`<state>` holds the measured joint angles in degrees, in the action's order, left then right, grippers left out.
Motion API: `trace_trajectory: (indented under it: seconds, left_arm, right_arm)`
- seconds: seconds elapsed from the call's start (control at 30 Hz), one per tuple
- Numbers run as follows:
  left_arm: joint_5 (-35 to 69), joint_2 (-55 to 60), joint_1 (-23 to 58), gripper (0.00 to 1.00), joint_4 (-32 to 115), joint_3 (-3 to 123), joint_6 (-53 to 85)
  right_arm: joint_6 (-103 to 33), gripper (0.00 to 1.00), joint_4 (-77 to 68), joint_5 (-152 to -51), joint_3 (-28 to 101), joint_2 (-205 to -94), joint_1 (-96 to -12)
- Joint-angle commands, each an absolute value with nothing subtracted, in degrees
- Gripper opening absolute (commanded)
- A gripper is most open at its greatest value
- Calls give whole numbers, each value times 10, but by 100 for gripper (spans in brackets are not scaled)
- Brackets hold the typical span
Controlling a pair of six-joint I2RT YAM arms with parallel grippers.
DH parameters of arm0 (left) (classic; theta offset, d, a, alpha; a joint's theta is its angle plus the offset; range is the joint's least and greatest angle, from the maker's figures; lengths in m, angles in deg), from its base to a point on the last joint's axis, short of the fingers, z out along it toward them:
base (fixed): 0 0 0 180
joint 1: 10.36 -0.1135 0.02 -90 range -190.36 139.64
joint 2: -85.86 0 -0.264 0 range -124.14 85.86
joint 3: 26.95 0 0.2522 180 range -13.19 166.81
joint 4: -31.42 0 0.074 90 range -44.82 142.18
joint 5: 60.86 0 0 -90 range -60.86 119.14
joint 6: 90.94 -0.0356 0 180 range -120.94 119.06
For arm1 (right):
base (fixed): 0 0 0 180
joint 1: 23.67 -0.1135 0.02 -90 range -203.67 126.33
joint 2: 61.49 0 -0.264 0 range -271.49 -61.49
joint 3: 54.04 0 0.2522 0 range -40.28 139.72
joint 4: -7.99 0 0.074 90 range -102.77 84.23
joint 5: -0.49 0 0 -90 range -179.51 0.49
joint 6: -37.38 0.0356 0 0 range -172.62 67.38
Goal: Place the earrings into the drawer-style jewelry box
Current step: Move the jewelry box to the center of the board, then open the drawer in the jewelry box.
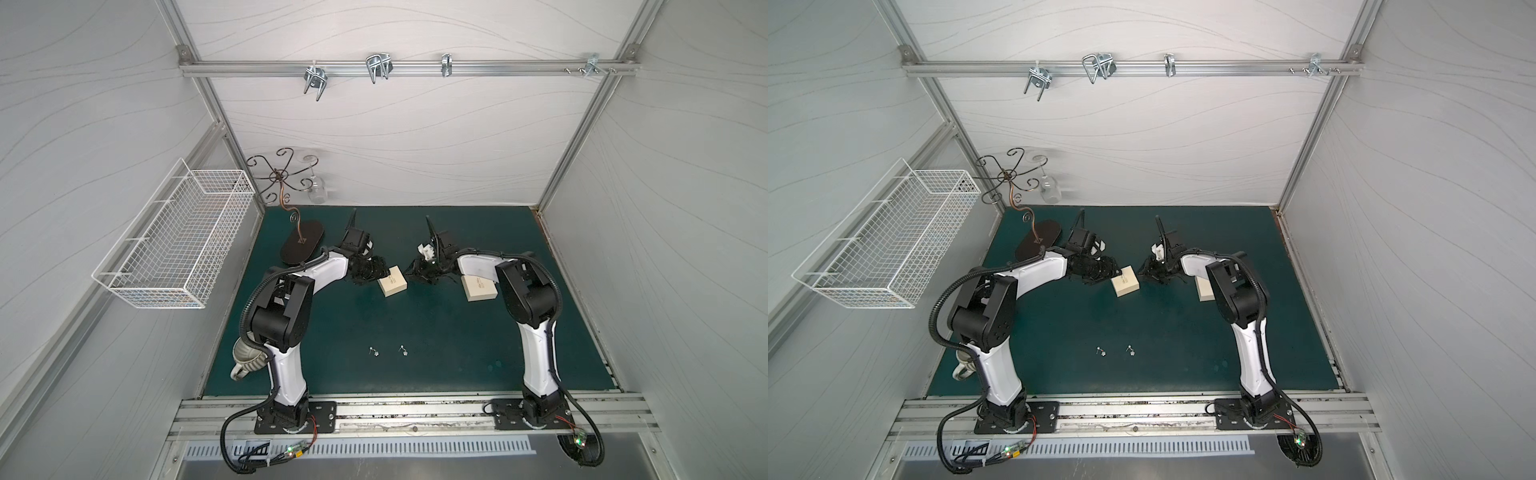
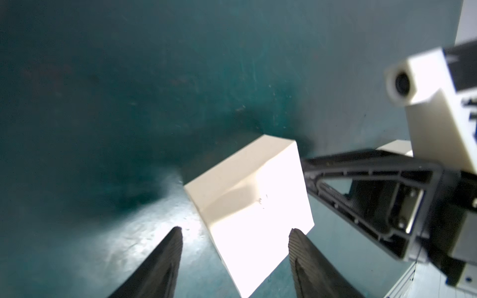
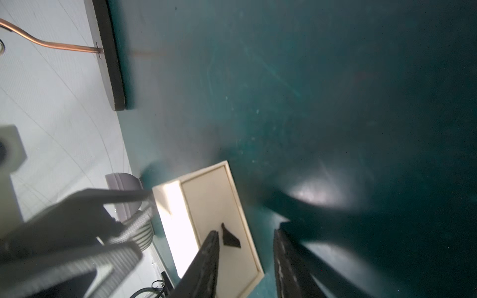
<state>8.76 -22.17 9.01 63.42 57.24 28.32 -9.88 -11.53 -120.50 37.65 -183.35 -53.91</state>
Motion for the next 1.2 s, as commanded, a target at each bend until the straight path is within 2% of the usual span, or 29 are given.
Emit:
trace_trajectory:
  seconds: [0.0,0.33,1.17]
  left_arm:
    - [81,-211,89,69,603,566,302]
    - [59,-212,77,66,590,550,306]
    - [26,-216,77,55,556,532,327]
  right_arm:
    - [-85,38,-119,-1206,353,-1806,-558]
    - [-59,37,-96,-1179,314,-1770,-568]
    - [32,26,12,-1205,300,-1819,-563]
